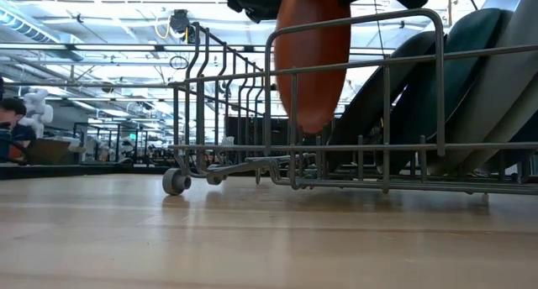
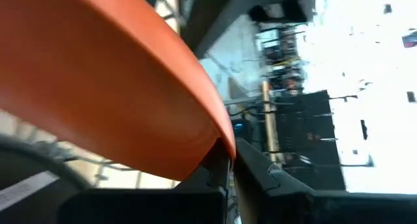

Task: Sort dishes
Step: Put the orange plate into the dish rack

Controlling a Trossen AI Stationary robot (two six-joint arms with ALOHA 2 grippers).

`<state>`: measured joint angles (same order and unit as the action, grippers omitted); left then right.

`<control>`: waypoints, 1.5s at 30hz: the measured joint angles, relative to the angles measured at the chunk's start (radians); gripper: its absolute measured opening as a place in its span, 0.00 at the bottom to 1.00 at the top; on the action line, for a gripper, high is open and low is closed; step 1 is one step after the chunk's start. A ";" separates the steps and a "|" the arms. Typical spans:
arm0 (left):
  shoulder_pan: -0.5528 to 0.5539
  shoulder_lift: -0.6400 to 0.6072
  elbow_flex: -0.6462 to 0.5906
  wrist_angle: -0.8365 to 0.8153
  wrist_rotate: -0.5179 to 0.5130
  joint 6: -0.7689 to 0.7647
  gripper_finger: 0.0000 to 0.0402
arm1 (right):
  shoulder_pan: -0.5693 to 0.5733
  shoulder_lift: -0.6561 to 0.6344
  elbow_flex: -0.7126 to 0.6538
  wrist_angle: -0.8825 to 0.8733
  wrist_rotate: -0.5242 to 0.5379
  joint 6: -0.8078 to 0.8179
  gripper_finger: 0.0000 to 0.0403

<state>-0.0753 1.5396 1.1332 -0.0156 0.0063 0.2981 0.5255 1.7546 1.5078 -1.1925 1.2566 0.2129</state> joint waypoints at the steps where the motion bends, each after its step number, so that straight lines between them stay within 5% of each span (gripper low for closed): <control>1: 0.000 0.002 0.000 0.007 0.000 0.000 0.38 | 0.000 -0.004 0.000 -0.010 0.014 0.007 0.00; 19: 0.000 0.006 0.000 0.015 0.016 0.000 0.38 | 0.000 -0.010 -0.049 -0.073 -0.047 0.125 0.00; 29: 0.000 0.006 0.000 0.015 0.018 0.001 0.38 | 0.019 -0.016 -0.126 0.020 0.061 0.175 0.00; 45: 0.000 0.006 -0.001 0.016 0.018 0.004 0.38 | 0.013 -0.030 -0.126 0.042 0.089 0.140 0.00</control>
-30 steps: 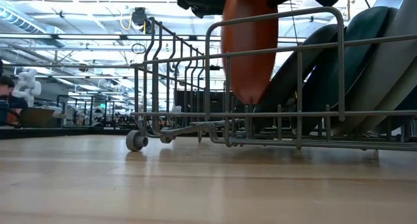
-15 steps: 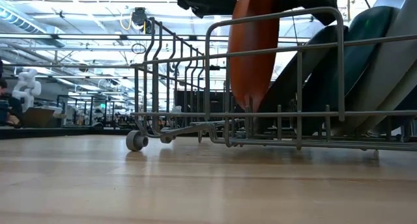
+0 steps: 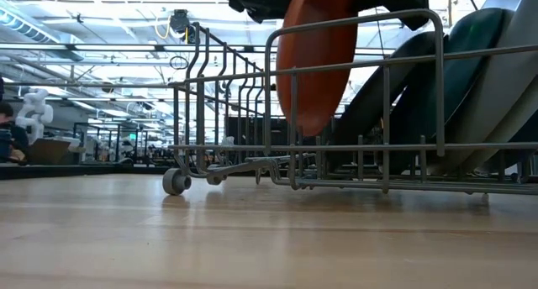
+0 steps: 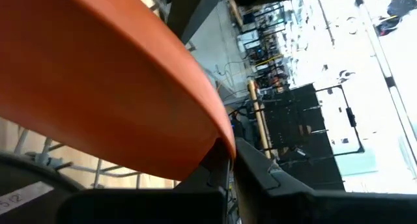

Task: Sort dishes
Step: Put the orange plate into the dish rack

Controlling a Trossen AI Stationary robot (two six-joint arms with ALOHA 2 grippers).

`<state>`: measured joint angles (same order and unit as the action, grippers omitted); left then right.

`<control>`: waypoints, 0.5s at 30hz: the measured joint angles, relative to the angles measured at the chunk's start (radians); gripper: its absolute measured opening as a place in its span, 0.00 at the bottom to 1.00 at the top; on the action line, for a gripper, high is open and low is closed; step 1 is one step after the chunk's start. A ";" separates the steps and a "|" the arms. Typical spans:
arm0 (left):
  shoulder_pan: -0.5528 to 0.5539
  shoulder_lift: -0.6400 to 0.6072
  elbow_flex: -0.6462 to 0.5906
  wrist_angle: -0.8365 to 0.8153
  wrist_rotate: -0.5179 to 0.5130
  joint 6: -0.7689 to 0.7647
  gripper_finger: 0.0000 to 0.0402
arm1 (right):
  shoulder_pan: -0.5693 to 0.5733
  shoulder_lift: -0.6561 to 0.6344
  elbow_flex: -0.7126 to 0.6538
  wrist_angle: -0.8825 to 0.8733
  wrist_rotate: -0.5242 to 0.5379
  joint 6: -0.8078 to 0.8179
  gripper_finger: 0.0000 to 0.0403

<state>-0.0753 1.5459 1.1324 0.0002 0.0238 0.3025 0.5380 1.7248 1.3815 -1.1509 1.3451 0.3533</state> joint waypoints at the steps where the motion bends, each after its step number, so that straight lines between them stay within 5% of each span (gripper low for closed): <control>1: 0.000 0.000 0.000 0.000 0.000 0.000 0.38 | 0.000 0.000 0.000 -0.004 -0.010 -0.006 0.00; 15: -0.012 0.001 0.000 0.000 0.000 0.000 0.38 | 0.000 -0.001 0.001 -0.073 -0.042 -0.019 0.00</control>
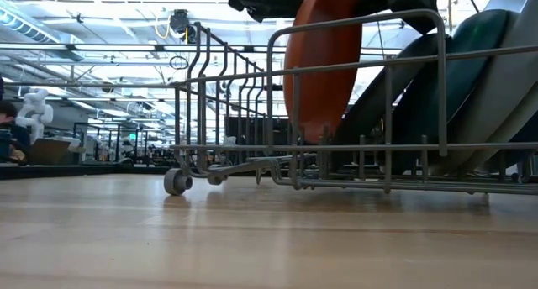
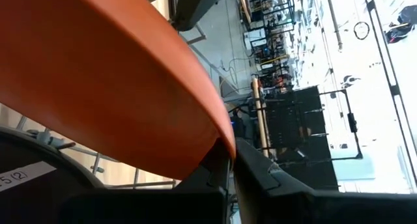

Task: Sort dishes
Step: Put the orange plate into the dish rack

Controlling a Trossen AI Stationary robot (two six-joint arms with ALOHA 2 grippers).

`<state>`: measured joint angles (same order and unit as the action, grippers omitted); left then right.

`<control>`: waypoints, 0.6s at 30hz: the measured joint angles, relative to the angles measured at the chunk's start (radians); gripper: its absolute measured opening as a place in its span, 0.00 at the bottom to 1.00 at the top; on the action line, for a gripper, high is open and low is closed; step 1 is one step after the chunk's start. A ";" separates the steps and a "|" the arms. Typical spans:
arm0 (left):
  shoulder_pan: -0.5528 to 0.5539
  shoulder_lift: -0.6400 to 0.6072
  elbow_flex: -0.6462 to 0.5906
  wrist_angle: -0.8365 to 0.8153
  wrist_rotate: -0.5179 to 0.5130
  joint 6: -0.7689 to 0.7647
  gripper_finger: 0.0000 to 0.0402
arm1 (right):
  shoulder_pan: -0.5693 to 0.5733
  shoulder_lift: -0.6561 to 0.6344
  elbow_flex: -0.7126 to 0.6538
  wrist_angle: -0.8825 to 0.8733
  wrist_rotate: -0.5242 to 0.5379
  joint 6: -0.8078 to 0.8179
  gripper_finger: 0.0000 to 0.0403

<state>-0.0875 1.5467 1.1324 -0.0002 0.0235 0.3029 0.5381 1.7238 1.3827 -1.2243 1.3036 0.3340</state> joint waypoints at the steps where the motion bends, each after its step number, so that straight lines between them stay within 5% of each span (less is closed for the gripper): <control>1: 0.000 0.000 0.000 0.001 0.000 0.000 0.38 | 0.000 -0.002 0.000 -0.002 0.000 -0.003 0.00; 18: -0.005 0.000 0.000 0.036 0.027 -0.001 0.38 | -0.008 -0.007 -0.001 -0.009 0.012 -0.023 0.00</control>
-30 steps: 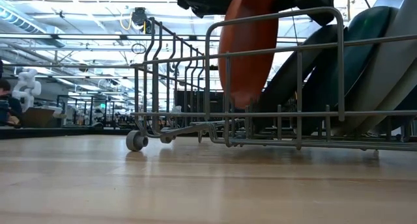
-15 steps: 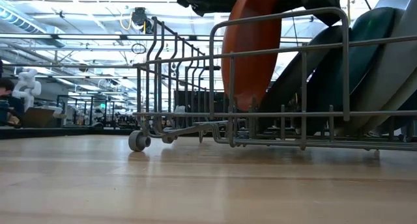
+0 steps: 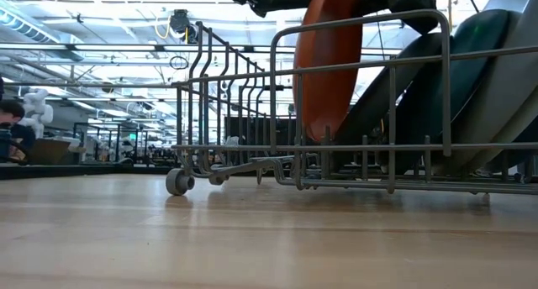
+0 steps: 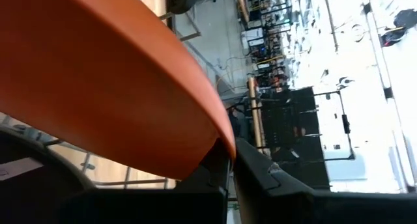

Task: Sort dishes
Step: Put the orange plate into the dish rack

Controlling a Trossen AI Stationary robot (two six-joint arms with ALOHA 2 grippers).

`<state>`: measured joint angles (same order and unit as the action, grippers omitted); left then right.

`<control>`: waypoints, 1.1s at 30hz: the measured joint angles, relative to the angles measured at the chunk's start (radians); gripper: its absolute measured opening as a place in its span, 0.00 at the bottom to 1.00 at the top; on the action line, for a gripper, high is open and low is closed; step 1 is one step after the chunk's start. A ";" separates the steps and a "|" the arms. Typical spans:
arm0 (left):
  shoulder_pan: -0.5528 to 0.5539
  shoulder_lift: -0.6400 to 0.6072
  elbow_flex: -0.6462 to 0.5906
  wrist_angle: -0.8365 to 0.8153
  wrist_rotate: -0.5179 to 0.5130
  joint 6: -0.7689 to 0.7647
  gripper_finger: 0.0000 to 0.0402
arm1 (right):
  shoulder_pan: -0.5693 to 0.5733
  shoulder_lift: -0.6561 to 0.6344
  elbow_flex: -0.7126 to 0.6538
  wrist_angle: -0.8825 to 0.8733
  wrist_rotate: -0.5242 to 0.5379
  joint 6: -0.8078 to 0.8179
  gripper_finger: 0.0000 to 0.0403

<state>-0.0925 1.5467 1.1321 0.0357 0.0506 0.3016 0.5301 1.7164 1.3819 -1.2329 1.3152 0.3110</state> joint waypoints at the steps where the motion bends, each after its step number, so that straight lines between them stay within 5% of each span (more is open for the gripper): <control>1: 0.000 0.003 0.000 0.001 0.002 0.000 0.38 | 0.000 0.000 0.000 0.001 -0.012 0.004 0.00; 19: 0.000 0.130 0.000 0.027 0.078 -0.006 0.38 | 0.001 0.003 0.000 0.022 -0.124 0.014 0.02; 33: 0.000 0.130 0.000 0.031 0.078 -0.006 0.38 | 0.000 0.005 -0.001 0.114 -0.180 -0.025 0.36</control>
<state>-0.0924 1.6764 1.1320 0.0664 0.1282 0.2951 0.5301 1.7214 1.3808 -1.1186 1.1347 0.2864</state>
